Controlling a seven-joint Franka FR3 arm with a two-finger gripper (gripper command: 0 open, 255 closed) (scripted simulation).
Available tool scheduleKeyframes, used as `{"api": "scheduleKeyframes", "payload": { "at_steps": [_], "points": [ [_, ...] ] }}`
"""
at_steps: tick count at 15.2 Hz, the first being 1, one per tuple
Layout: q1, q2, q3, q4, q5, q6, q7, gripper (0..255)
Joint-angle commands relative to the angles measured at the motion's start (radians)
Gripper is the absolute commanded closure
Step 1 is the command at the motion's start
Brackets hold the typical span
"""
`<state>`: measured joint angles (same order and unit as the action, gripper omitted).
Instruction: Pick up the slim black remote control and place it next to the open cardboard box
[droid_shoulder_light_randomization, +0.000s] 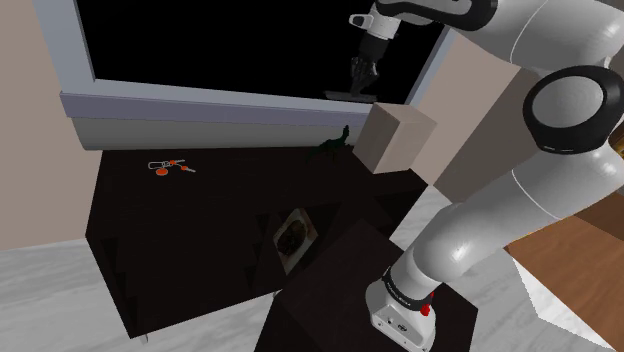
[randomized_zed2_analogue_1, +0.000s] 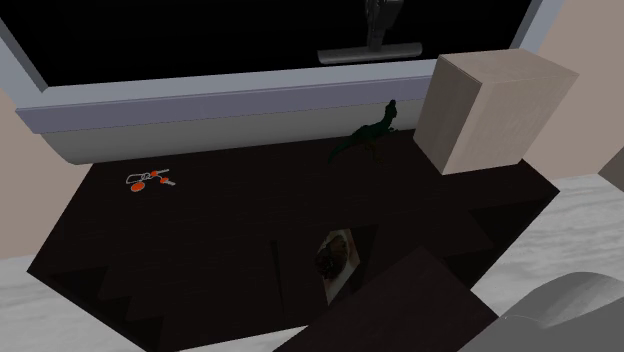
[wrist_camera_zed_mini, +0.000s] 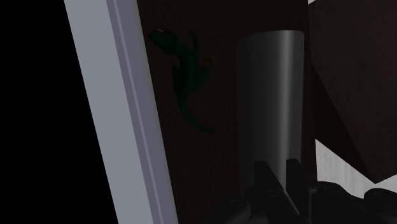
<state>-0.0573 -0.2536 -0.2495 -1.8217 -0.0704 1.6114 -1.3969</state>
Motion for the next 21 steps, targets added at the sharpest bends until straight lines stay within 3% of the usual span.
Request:
{"api": "scheduleKeyframes", "payload": {
  "at_steps": [1,11,21],
  "points": [
    [-0.017,-0.032,-0.024,-0.026,-0.013,-0.004,-0.039,255],
    [-0.104,-0.134,-0.165,-0.094,-0.082,-0.017,-0.252,255],
    [-0.173,-0.132,-0.344,-0.051,-0.132,-0.027,-0.497,255]
  ]
}}
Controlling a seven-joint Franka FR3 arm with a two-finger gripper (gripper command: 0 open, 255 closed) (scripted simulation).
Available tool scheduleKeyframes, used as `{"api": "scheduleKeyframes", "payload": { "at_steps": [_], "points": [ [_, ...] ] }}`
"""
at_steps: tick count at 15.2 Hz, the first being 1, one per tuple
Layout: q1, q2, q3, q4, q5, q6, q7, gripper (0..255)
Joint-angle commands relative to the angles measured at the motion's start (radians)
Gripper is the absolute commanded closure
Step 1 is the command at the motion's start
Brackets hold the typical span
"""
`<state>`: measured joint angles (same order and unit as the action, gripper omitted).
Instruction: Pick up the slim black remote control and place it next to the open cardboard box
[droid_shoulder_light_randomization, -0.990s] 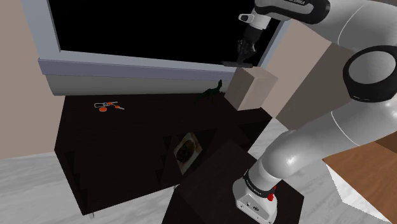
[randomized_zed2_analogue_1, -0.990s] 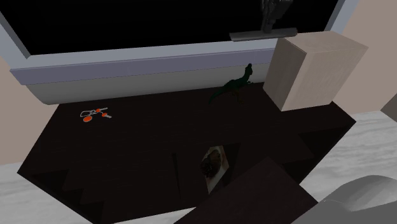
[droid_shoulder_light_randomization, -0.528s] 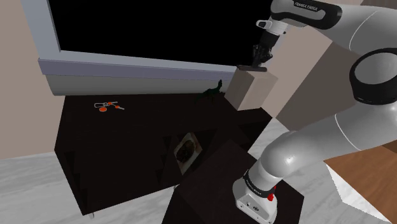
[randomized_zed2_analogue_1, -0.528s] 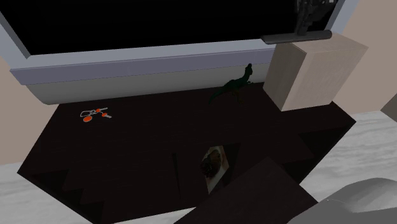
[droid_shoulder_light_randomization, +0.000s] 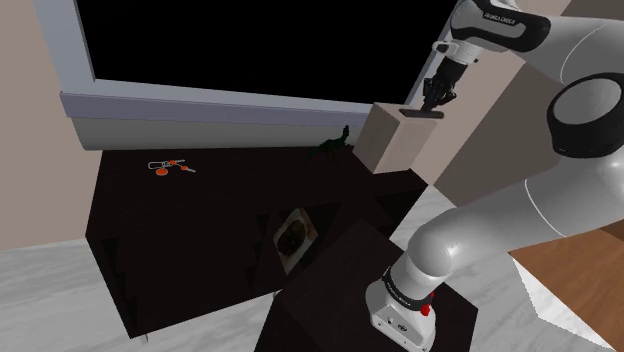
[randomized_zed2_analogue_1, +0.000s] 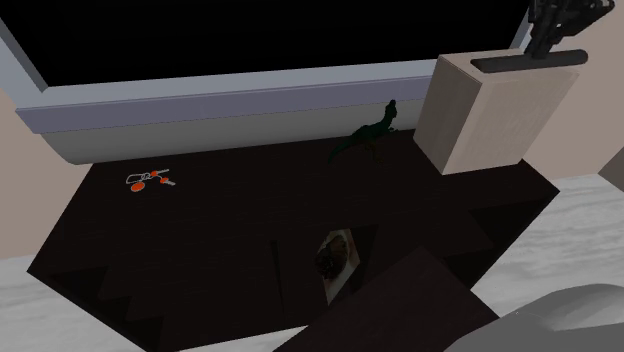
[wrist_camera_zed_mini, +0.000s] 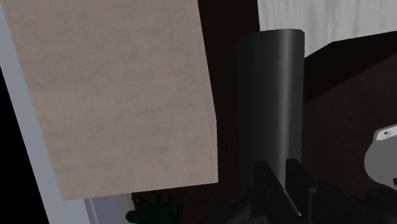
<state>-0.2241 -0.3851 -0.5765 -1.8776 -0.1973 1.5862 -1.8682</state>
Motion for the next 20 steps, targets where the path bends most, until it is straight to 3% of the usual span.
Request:
{"api": "scheduleKeyframes", "payload": {
  "at_steps": [1,6,20],
  "points": [
    [-0.012,0.007,-0.038,0.015,-0.007,-0.002,-0.052,255],
    [-0.035,0.072,-0.166,0.094,0.003,-0.003,-0.212,255],
    [-0.051,0.036,-0.177,-0.122,-0.027,0.182,-0.192,255]
  ]
}}
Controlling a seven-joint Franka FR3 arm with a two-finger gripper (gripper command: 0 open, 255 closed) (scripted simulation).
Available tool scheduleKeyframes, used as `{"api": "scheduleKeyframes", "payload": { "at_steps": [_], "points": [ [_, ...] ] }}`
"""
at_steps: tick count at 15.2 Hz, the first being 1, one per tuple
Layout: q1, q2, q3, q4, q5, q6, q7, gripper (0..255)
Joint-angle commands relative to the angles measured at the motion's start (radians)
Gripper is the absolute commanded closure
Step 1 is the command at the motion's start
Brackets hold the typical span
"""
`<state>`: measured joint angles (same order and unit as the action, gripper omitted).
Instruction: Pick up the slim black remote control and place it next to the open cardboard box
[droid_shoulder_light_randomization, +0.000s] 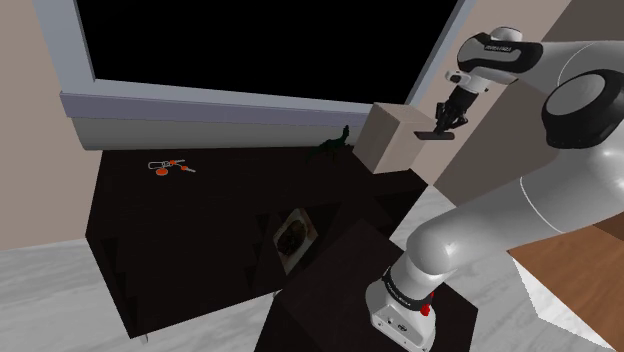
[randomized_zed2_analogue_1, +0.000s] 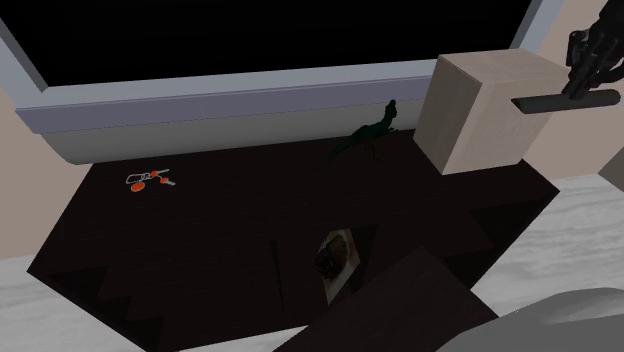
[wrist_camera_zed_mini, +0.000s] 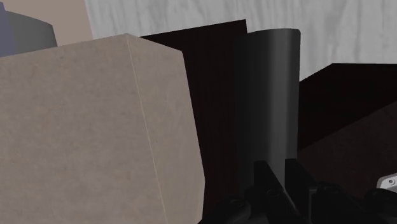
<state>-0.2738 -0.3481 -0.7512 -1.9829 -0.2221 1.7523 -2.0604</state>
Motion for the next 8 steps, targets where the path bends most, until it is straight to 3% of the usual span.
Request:
{"api": "scheduleKeyframes", "payload": {
  "at_steps": [1,8],
  "points": [
    [-0.002,-0.002,-0.004,-0.03,-0.003,0.029,0.001,255],
    [-0.006,0.002,-0.021,-0.119,-0.01,0.123,0.002,255]
  ]
}}
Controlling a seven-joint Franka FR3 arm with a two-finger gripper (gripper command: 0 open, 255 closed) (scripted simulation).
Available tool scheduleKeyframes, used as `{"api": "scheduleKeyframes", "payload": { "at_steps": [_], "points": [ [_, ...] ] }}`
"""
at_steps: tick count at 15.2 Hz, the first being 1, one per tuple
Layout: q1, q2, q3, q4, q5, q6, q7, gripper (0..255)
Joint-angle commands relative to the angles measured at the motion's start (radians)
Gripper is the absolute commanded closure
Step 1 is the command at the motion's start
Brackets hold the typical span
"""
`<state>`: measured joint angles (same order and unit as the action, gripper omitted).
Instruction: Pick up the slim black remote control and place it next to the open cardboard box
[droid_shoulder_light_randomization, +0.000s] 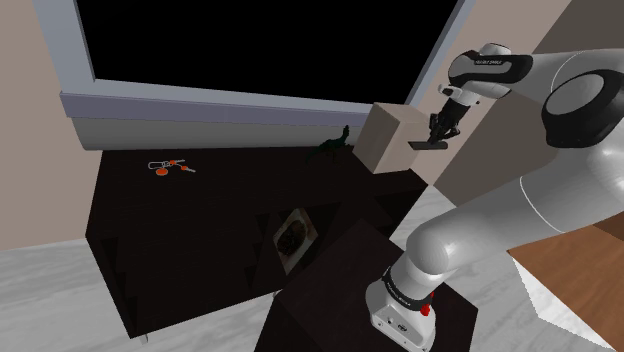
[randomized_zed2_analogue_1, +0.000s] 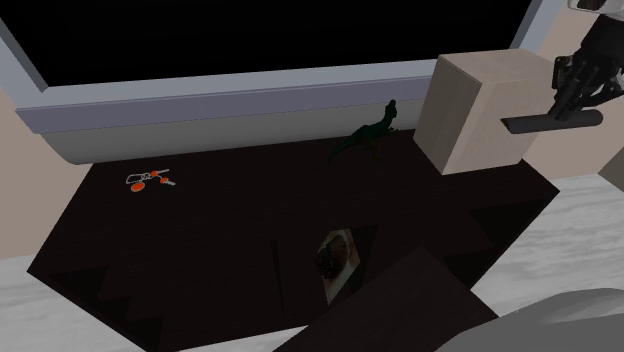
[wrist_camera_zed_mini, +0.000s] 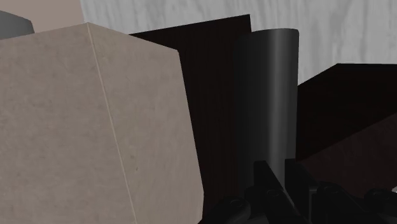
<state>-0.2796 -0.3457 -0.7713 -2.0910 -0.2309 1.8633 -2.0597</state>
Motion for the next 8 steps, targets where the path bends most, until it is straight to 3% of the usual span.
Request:
{"api": "scheduleKeyframes", "payload": {
  "at_steps": [1,8],
  "points": [
    [-0.001,0.002,-0.004,-0.023,-0.002,0.025,0.001,255],
    [0.0,0.022,-0.028,-0.101,-0.001,0.122,-0.005,255]
  ]
}}
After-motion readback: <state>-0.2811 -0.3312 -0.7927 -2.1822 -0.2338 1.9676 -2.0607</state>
